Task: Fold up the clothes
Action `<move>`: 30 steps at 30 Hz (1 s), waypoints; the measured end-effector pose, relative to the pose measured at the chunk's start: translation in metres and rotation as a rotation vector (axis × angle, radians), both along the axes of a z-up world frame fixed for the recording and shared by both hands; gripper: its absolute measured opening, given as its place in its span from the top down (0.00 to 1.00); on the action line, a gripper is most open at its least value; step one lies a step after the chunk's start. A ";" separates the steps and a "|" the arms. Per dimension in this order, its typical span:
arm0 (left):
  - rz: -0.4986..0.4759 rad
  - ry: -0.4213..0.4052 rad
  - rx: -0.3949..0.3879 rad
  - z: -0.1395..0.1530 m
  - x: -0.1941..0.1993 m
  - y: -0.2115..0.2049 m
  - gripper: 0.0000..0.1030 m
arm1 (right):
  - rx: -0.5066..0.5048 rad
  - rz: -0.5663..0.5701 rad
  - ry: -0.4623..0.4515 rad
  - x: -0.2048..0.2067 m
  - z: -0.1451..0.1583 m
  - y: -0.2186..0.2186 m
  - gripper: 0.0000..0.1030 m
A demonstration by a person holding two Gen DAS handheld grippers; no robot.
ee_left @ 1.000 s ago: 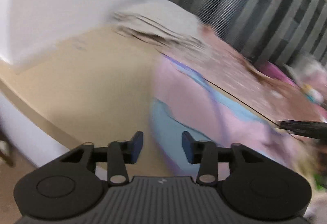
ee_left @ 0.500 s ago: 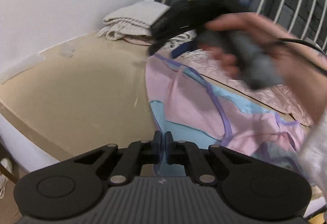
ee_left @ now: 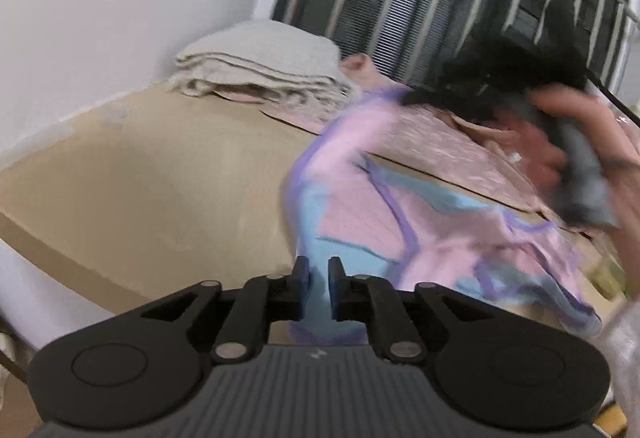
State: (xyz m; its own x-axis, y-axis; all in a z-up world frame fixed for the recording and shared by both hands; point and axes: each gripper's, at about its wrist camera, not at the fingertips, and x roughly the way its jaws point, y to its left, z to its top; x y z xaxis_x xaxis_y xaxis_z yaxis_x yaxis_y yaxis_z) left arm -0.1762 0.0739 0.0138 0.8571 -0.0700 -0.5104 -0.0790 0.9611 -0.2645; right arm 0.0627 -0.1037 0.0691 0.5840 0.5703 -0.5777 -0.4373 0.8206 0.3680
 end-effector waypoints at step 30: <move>-0.195 0.097 -0.083 -0.002 0.073 -0.005 0.76 | -0.155 -0.149 0.099 -0.016 -0.047 -0.064 0.71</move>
State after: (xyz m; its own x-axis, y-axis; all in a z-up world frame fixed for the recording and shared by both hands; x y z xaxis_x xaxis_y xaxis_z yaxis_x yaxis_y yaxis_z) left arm -0.1035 0.0694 0.0115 0.7701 -0.2752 -0.5756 0.0775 0.9359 -0.3438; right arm 0.0465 -0.1679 0.0223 0.5913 0.3818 -0.7104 -0.2754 0.9235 0.2671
